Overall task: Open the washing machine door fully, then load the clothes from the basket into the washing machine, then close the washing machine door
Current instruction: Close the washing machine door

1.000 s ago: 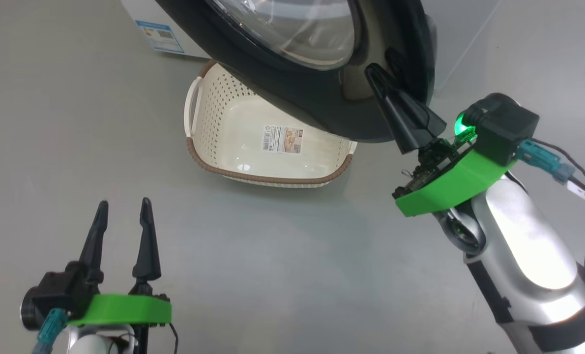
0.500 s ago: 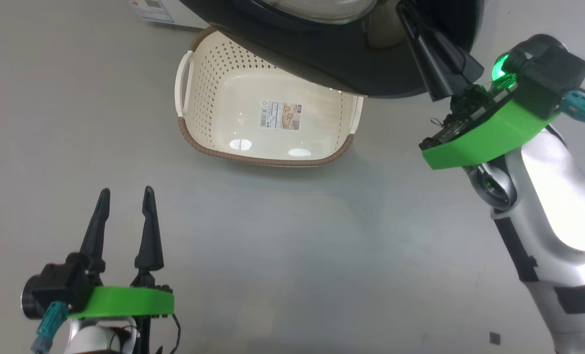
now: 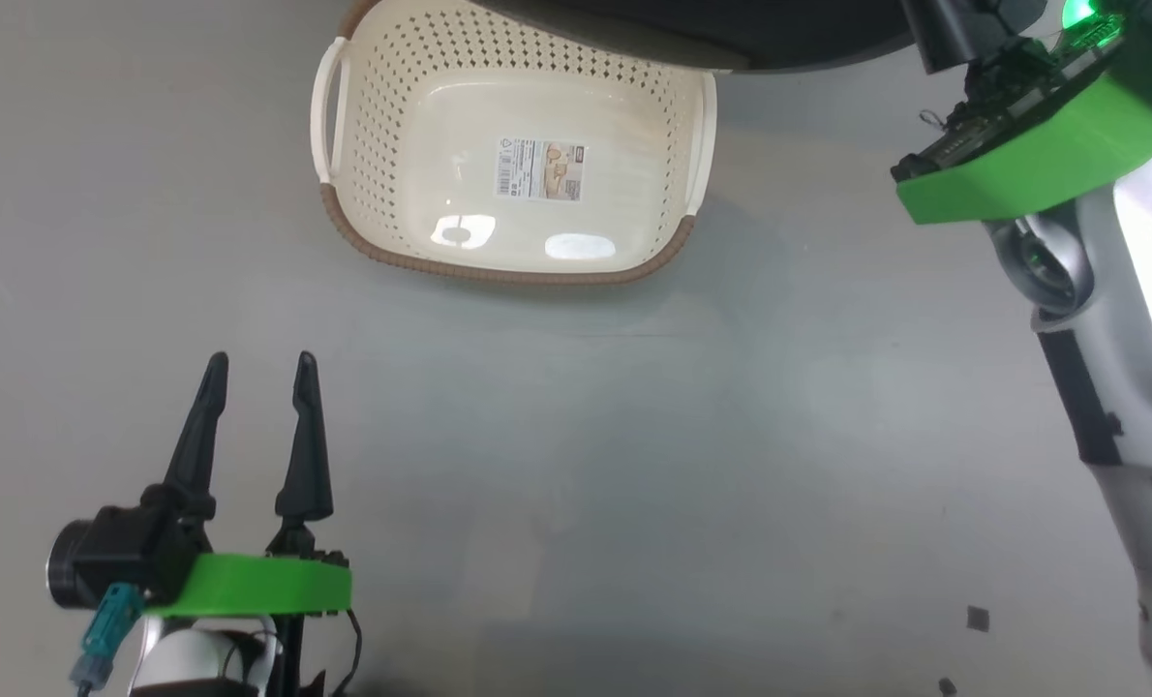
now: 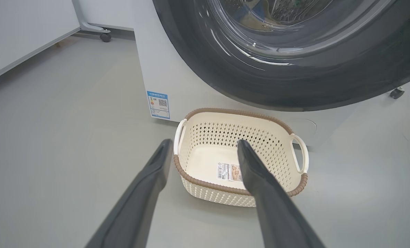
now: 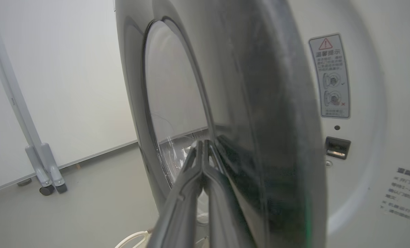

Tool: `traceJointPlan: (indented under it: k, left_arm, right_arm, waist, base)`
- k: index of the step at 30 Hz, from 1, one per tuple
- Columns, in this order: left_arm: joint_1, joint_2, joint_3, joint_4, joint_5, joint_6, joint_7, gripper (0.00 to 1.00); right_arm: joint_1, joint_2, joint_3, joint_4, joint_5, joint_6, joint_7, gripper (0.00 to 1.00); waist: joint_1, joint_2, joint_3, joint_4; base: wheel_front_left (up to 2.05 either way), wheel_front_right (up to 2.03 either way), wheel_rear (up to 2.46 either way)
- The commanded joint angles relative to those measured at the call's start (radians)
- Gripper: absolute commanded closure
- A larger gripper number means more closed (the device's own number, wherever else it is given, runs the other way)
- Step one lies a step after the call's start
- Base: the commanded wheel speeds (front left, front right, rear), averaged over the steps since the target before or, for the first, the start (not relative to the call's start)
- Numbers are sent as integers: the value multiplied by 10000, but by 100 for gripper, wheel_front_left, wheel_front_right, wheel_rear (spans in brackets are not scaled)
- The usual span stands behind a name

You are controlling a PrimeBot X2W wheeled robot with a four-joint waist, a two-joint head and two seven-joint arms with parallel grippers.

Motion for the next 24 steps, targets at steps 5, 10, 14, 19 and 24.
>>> traceJointPlan:
  k: [5,10,14,19,24]
  left_arm:
    - [-148,97,323,-471,148,-67,-109,0]
    - [-107,97,258,-549,125,-52,-109,0]
    - [-50,97,184,-587,100,-44,-109,0]
    - [21,97,136,-618,101,-49,-109,0]
    - [18,97,20,-672,44,-32,-109,0]
  right_arm:
    - [-726,-225,-114,-104,-39,-34,-51,100]
    - [-1427,-581,-191,74,-138,-34,-51,100]
    - [-1896,-964,-329,238,-251,-34,-51,100]
    - [-2417,-1334,-561,536,-426,-34,-51,100]
    - [-2918,-1550,-805,994,-485,-34,-51,100]
  waist:
    - [0,0,515,141]
    - [0,0,818,230]
    - [0,0,972,277]
    - [0,0,1106,358]
    - [0,0,1197,581]
  base:
    - [0,0,0]
    - [0,0,0]
    - [0,0,0]
    - [0,0,0]
    - [0,0,0]
